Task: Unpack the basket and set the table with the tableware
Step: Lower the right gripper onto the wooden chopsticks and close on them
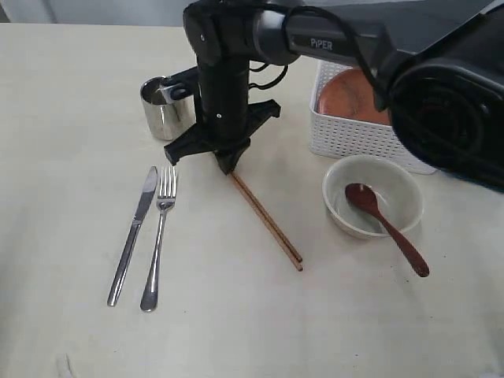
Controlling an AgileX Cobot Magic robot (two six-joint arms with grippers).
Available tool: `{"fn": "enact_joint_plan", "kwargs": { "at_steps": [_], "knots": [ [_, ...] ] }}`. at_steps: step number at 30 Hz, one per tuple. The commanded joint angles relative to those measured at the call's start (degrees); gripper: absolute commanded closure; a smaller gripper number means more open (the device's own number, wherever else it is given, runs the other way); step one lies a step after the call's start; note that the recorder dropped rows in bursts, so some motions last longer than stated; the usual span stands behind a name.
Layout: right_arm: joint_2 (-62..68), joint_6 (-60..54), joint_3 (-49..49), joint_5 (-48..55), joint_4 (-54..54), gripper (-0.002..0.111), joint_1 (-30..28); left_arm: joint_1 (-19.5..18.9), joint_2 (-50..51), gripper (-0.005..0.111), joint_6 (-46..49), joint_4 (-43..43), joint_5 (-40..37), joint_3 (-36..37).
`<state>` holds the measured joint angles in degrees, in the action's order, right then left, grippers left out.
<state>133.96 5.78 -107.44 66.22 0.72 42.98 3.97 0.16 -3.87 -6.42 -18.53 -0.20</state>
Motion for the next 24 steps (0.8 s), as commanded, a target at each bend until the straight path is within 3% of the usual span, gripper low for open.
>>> {"fn": "enact_joint_plan", "kwargs": {
  "at_steps": [1,11,13,15,16,18,24],
  "knots": [
    [-2.6,-1.0,-1.6,2.0,-0.2,0.109,-1.2,-0.1,-0.2,0.107,0.0,0.7,0.0,0.2],
    [-5.1,-4.6,-1.7,3.7,1.4,0.107,-3.1,-0.1,-0.2,0.107,0.0,0.7,0.0,0.2],
    [-4.5,-7.1,-1.7,3.7,3.3,0.096,-3.1,-0.1,-0.2,0.107,0.0,0.7,0.0,0.2],
    [-3.6,-8.6,-1.7,3.7,4.4,0.072,-2.7,-0.1,-0.2,0.107,0.0,0.7,0.0,0.2],
    [-2.5,-8.9,-1.7,3.7,3.8,0.046,-2.4,-0.1,-0.2,0.107,0.0,0.7,0.0,0.2],
    [-0.9,-8.9,-1.7,3.7,0.8,0.033,-1.9,-0.1,-0.2,0.107,0.0,0.7,0.0,0.2],
    [0.2,-12.1,2.7,3.7,1.2,0.051,-0.9,-0.1,-0.2,0.107,0.0,0.7,0.0,0.2]
  ]
}}
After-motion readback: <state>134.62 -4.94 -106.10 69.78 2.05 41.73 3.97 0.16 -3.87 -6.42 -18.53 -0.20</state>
